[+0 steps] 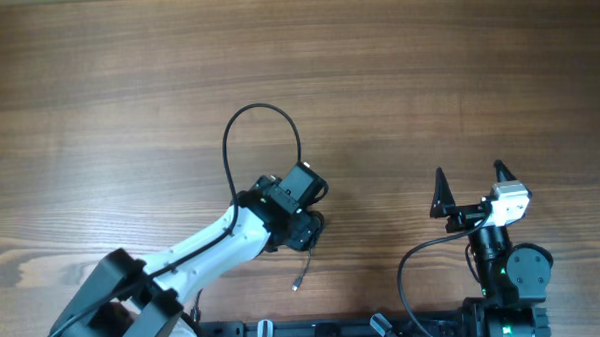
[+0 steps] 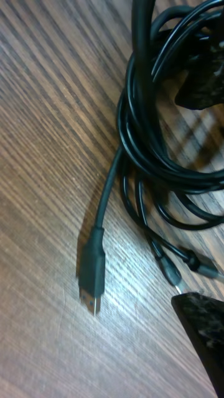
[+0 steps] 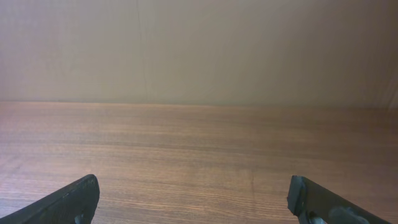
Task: Untangle cables
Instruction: 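Close the left gripper on the cable coil and lift it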
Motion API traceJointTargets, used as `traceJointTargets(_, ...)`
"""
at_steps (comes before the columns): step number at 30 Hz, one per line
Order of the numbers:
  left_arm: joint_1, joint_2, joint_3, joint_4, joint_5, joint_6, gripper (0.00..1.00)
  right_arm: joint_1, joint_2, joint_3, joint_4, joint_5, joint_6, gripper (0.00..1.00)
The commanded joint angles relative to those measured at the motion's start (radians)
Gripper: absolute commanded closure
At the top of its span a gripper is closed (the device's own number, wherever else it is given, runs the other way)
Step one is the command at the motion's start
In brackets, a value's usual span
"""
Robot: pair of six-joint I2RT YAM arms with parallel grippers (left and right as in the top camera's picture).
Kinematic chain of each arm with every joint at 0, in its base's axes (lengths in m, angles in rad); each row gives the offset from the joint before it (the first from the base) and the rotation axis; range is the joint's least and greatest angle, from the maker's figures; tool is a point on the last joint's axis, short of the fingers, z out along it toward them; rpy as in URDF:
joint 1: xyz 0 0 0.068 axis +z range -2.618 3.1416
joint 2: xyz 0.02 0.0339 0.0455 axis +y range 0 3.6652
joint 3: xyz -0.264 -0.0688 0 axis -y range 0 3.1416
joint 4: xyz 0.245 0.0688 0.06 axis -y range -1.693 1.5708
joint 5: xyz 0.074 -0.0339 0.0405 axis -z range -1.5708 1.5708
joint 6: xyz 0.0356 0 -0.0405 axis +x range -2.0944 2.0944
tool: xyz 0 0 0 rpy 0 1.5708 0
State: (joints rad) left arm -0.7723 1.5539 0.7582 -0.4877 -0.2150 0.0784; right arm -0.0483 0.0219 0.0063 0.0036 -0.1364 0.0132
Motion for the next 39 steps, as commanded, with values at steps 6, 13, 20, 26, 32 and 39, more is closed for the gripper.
traceJointTargets(6, 0.0, 0.139, -0.008, 0.089, 0.016, 0.077, 0.12, 0.006, -0.006, -0.001, 0.003, 0.008, -0.011, 0.0)
traceJointTargets(13, 0.0, 0.143, -0.009, 0.089, 0.068, 0.102, 0.63, 0.006, -0.006, -0.001, 0.003, 0.008, -0.011, 0.0)
traceJointTargets(20, 0.0, 0.14, -0.006, 0.09, 0.063, 0.1, 0.96, 0.006, -0.006, -0.001, 0.003, 0.008, -0.011, 0.0)
traceJointTargets(26, 0.004, 0.014, 0.035, 0.196, -0.32, -0.107, 0.96, 0.006, -0.006, -0.001, 0.003, 0.008, -0.011, 0.0)
traceJointTargets(32, 0.09, -0.166, 0.035, 0.334, -0.269, -0.394, 0.96, 0.006, -0.006, -0.001, 0.003, 0.008, -0.011, 0.0)
traceJointTargets(39, 0.101, -0.19, 0.035, 0.289, -0.154, -0.402, 0.96, 0.006, -0.006, -0.001, 0.004, 0.008, -0.01, 0.0)
